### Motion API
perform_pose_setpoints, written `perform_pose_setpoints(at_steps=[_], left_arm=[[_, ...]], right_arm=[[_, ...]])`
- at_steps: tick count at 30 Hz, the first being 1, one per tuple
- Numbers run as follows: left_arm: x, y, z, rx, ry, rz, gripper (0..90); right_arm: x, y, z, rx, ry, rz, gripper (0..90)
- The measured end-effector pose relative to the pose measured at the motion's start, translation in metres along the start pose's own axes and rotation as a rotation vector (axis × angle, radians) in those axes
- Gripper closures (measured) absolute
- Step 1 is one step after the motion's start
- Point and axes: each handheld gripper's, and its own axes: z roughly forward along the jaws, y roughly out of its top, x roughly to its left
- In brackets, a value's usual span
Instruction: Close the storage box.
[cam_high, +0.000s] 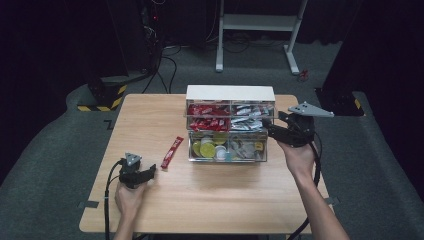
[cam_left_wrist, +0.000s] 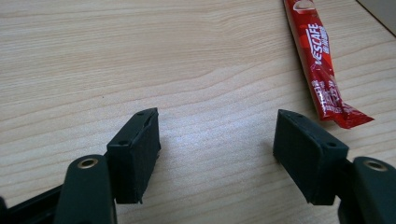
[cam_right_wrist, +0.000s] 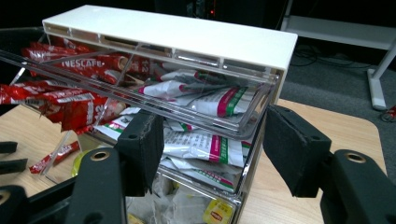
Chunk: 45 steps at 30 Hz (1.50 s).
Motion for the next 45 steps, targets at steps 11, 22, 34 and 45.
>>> perform_pose_setpoints(at_steps=[11, 22, 34, 45], left_arm=[[0.000, 0.000, 0.000, 0.003, 0.001, 0.001, 31.8], [-0.001, 0.000, 0.000, 0.003, -0.001, 0.002, 31.3], [-0.001, 0.000, 0.000, 0.004, -0.001, 0.002, 31.3], [-0.001, 0.000, 0.000, 0.003, -0.001, 0.003, 31.2]], right_arm=[[0.003, -0.009, 0.001, 0.004, -0.003, -0.020, 39.7], [0.004, -0.019, 0.004, 0.023, -0.015, -0.034, 38.0], [-0.002, -0.029, 0.006, 0.031, 0.005, -0.019, 36.7], [-0.013, -0.036, -0.012, 0.005, 0.000, -0.006, 37.6]])
